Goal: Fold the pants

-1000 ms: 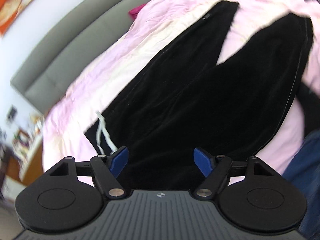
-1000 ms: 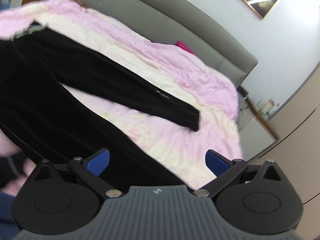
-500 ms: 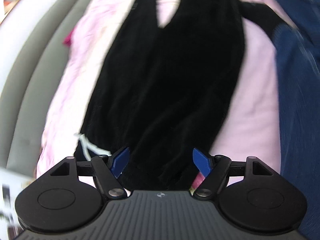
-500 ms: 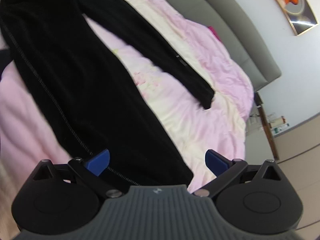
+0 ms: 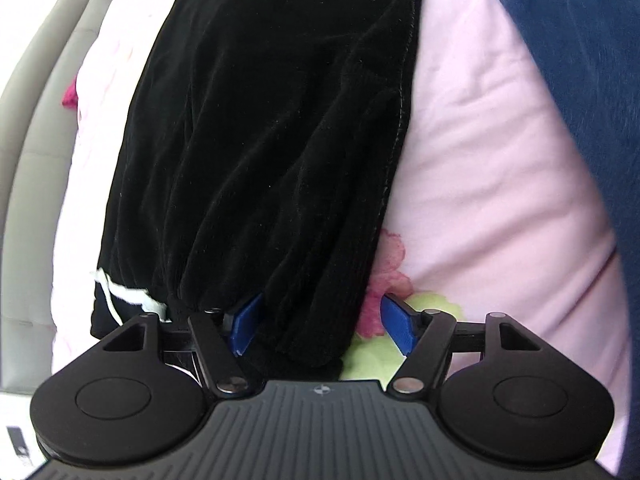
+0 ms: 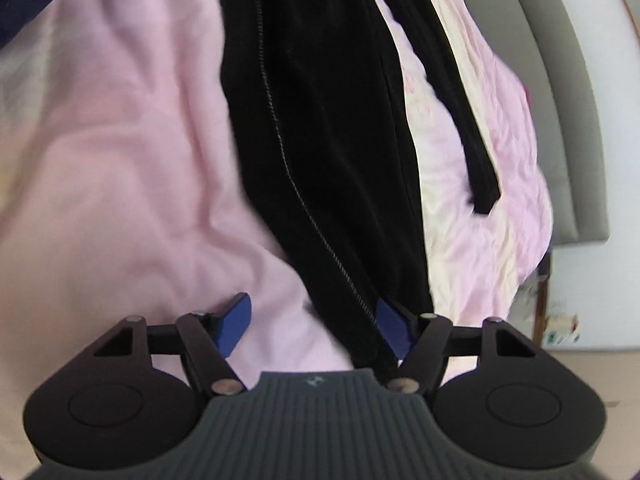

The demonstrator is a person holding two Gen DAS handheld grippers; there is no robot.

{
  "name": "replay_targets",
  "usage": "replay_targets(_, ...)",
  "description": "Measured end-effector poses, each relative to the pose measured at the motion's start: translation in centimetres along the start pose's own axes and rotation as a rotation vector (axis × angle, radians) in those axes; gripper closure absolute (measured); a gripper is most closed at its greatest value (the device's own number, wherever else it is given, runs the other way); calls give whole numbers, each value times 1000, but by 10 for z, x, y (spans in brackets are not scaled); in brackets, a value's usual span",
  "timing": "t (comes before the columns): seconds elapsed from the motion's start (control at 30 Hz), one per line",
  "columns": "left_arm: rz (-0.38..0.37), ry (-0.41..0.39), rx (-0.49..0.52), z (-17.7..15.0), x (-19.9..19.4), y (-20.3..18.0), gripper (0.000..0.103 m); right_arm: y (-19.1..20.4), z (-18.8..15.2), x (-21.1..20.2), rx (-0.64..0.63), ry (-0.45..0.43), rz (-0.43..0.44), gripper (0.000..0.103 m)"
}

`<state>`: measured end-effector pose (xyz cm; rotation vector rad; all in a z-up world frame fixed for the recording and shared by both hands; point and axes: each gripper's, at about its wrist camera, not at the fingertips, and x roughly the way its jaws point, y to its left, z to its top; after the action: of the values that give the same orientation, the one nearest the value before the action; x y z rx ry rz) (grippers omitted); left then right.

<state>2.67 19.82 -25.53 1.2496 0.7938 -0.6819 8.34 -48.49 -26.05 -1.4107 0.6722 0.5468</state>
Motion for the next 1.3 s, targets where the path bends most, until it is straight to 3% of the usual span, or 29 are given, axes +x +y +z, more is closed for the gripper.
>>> replay_targets(0.37,80,-41,1,-1,11,-9,15,29,5,25,-212,-116,-85,44)
replay_targets(0.5,105,-60,-91,3,9,5,34,29,8,36,-240,-84,-196,59)
replay_targets(0.57,102,-67,-105,3,10,9,35,20,14,36,-175,-88,-242,61)
replay_targets(0.73,142,-64,23,2,17,-8,37,30,18,39,-220,-74,-177,73)
replay_targets(0.83,127,-46,1,6,20,-1,38,34,20,39,-208,-43,-169,73)
replay_targets(0.93,96,-35,-41,11,16,6,64,32,25,39,-187,-25,-148,82)
replay_targets(0.97,88,-40,-54,12,13,9,73,28,26,38,-174,-21,-129,90)
replay_targets(1.0,84,-46,-70,12,9,11,76,25,27,36,-158,-21,-111,94)
replay_targets(1.13,90,-80,-101,12,-11,22,80,8,26,24,-105,-25,-86,98)
replay_targets(1.3,126,-124,-165,16,-41,45,81,-23,26,2,-33,-54,-159,102)
